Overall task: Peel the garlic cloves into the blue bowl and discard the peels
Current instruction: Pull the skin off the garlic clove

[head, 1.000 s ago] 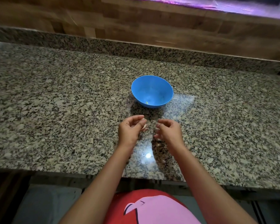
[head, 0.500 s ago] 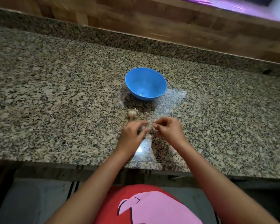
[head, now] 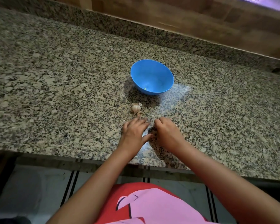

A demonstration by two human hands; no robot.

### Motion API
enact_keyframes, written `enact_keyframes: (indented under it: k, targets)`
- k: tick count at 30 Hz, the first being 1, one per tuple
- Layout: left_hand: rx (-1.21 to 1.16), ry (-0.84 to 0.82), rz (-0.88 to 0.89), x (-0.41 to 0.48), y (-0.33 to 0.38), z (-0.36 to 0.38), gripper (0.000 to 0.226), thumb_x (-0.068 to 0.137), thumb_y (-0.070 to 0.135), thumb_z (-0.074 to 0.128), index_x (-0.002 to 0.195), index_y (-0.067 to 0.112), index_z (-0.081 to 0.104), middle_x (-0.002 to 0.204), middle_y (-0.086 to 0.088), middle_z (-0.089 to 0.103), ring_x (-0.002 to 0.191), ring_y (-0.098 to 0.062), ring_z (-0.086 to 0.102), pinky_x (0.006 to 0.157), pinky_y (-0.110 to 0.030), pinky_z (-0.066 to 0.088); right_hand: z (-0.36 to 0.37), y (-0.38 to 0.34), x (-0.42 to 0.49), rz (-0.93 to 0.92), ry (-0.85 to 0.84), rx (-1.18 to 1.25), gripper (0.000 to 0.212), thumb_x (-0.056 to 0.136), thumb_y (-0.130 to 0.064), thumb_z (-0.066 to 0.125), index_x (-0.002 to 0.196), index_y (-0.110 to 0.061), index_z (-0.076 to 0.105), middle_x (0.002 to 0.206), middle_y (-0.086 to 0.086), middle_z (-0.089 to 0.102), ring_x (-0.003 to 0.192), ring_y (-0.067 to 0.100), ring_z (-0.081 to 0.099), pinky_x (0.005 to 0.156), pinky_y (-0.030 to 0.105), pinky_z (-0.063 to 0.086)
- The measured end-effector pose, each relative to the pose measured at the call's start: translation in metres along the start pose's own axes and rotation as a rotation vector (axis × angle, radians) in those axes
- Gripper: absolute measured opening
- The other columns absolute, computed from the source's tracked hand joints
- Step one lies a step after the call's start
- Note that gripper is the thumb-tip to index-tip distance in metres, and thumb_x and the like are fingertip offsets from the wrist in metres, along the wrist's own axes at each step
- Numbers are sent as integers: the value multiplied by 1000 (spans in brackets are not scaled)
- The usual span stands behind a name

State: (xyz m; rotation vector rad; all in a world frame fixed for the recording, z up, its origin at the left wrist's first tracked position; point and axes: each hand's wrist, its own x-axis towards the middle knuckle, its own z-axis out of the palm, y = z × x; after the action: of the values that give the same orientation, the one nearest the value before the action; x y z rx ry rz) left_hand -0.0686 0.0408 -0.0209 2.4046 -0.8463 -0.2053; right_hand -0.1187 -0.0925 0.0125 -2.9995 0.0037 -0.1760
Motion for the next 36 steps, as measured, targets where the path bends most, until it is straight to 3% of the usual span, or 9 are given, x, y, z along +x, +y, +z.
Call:
enact_keyframes:
  k: [3, 5, 7, 10, 13, 18, 24, 30, 36]
  targets:
    - [-32, 22, 8, -1, 1, 0, 52, 92, 42, 52, 139, 25, 41, 150, 10, 33, 142, -9, 16, 108, -25, 1, 5, -2, -4, 2, 64, 4, 26, 63, -2, 80, 78, 2, 59, 75, 15, 61, 63, 24, 56, 53, 27, 43]
    - [-66, 53, 24, -2, 2, -1, 48, 91, 41, 53, 136, 23, 47, 144, 9, 42, 139, -11, 24, 108, -27, 8, 6, -2, -4, 124, 86, 126, 14, 77, -5, 71, 82, -2, 59, 80, 10, 60, 69, 18, 52, 61, 23, 44]
    - [-173, 107, 1, 0, 6, -3, 40, 90, 35, 57, 127, 20, 57, 129, 6, 55, 126, -13, 41, 104, -28, 24, 3, -1, 0, 424, 89, 458, 3, 89, -11, 60, 86, -9, 59, 84, 3, 61, 76, 16, 57, 69, 23, 49]
    - [-628, 131, -213, 8, 18, -13, 19, 87, 26, 65, 103, 17, 69, 99, 4, 68, 96, -11, 61, 83, -24, 50, -1, -7, 4, 718, 171, 1124, 4, 88, -10, 64, 90, -7, 64, 85, 9, 68, 79, 22, 68, 71, 31, 57]
    - [-878, 150, -371, 18, 24, -19, 11, 84, 25, 69, 87, 15, 67, 85, 0, 70, 82, -13, 65, 74, -26, 55, -7, -14, 4, 765, 245, 1417, 9, 86, -2, 64, 95, 0, 65, 81, 9, 69, 70, 16, 66, 63, 24, 55]
    - [-939, 111, -310, 25, 27, -22, 8, 87, 23, 66, 82, 18, 62, 82, -1, 68, 79, -14, 65, 69, -24, 54, -20, -11, 0, 720, 257, 1753, 6, 83, 1, 62, 88, 3, 66, 78, 12, 70, 66, 19, 66, 63, 25, 57]
    - [-992, 31, -203, 24, 28, -25, 7, 88, 16, 63, 83, 17, 59, 82, 1, 63, 77, -9, 60, 68, -19, 51, -33, -4, -4, 767, 152, 1867, 7, 79, 9, 59, 82, 6, 65, 70, 14, 69, 59, 21, 66, 60, 26, 59]
    - [-888, -29, -82, 28, 29, -28, 6, 91, 19, 58, 87, 14, 58, 80, 3, 61, 70, 3, 57, 67, -16, 49, -35, -3, -2, 823, 180, 1917, 6, 78, 7, 60, 82, 5, 64, 70, 14, 68, 61, 20, 67, 60, 25, 59]
    - [-530, 66, 94, 30, 33, -33, 12, 92, 22, 58, 88, 11, 55, 83, 9, 49, 71, 2, 47, 66, -6, 42, -27, -3, 3, 957, 190, 2057, 12, 84, 5, 56, 95, 4, 62, 86, 16, 68, 77, 22, 67, 73, 29, 58]
